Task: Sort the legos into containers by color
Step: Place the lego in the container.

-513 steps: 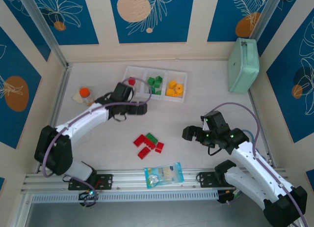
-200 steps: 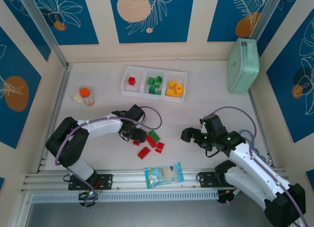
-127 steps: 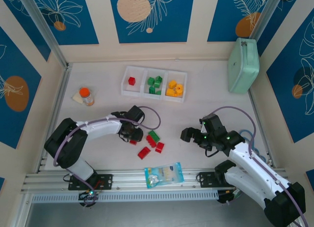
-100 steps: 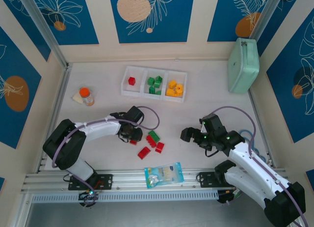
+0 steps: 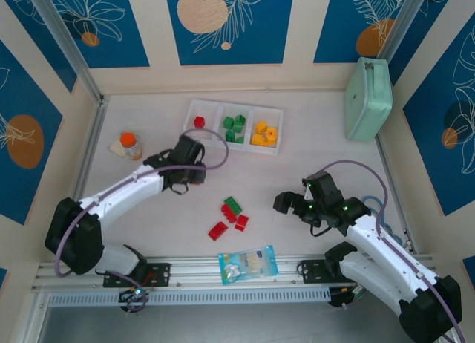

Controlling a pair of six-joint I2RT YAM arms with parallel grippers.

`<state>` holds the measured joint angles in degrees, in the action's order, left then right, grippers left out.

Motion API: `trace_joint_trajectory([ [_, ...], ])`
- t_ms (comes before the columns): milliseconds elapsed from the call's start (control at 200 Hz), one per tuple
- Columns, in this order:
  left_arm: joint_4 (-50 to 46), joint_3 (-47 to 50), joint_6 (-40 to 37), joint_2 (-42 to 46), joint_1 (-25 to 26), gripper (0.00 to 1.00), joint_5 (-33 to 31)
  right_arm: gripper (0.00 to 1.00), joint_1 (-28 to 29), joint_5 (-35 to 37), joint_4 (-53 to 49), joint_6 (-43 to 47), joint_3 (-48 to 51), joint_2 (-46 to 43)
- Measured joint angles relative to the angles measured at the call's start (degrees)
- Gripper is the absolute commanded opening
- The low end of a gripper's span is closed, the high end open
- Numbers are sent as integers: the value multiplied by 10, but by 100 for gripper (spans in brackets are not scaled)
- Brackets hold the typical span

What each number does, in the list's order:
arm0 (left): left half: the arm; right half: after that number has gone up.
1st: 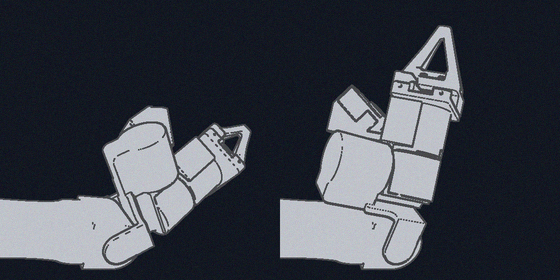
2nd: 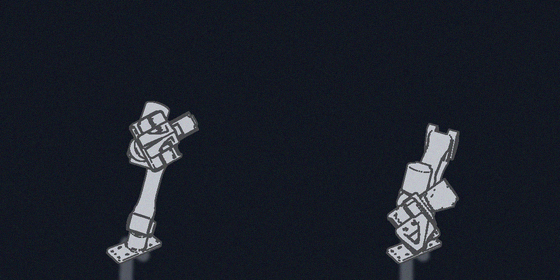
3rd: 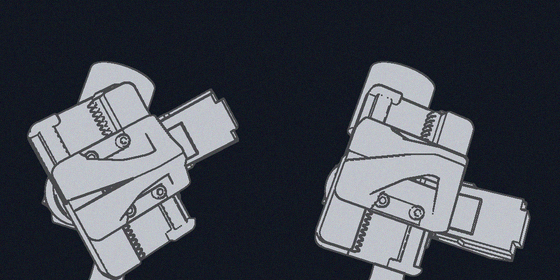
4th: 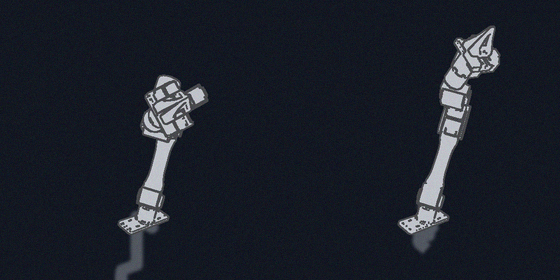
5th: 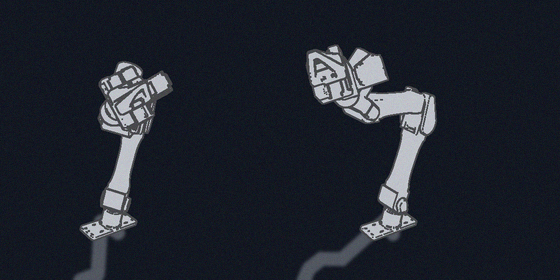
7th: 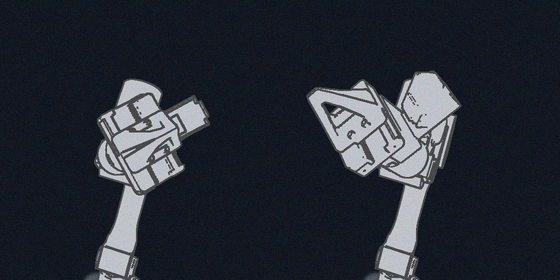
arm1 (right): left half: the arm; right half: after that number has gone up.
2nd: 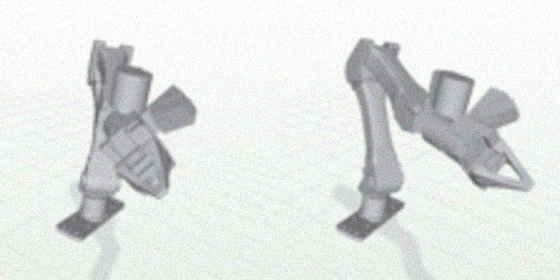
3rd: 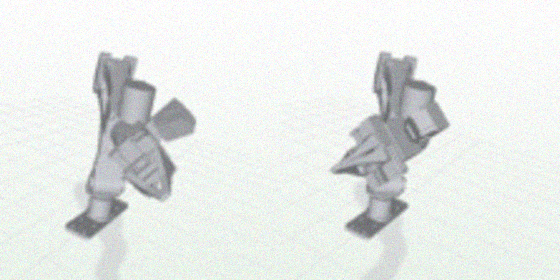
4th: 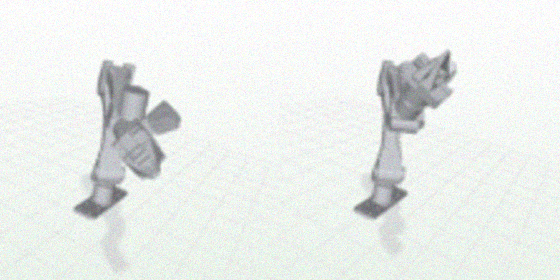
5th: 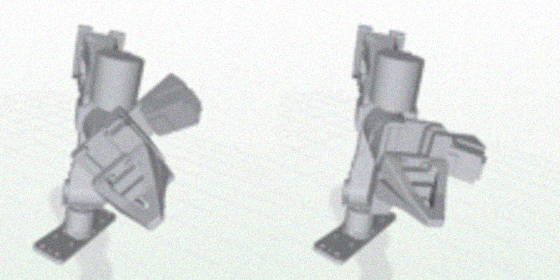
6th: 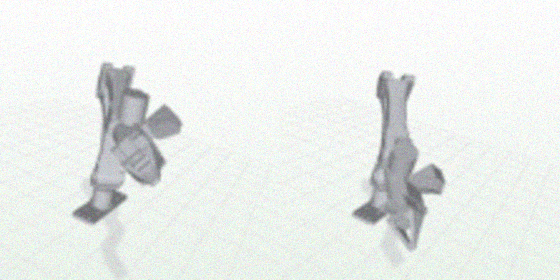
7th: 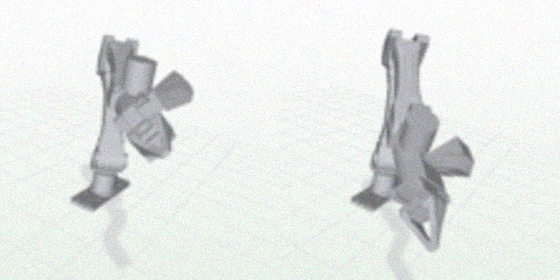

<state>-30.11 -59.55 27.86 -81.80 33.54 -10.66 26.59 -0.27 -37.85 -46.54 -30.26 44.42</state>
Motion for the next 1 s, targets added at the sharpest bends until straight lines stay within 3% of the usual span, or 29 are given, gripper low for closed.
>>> trace_joint_trajectory([
  [295, -3, -266, -40, -218, -77, 10, -3, 100, -24, -7, -3, 7, -2, -21],
  [605, 6, -457, -55, -407, -121, 11, 26, 100, -47, -17, -2, 36, -33, 33],
  [865, 7, -519, -54, -478, -128, 34, 38, 100, -50, -30, 11, 50, -34, 89],
  [1000, 8, -520, -55, -478, -128, 59, 37, 100, -50, -31, 13, 53, -34, 104],
])
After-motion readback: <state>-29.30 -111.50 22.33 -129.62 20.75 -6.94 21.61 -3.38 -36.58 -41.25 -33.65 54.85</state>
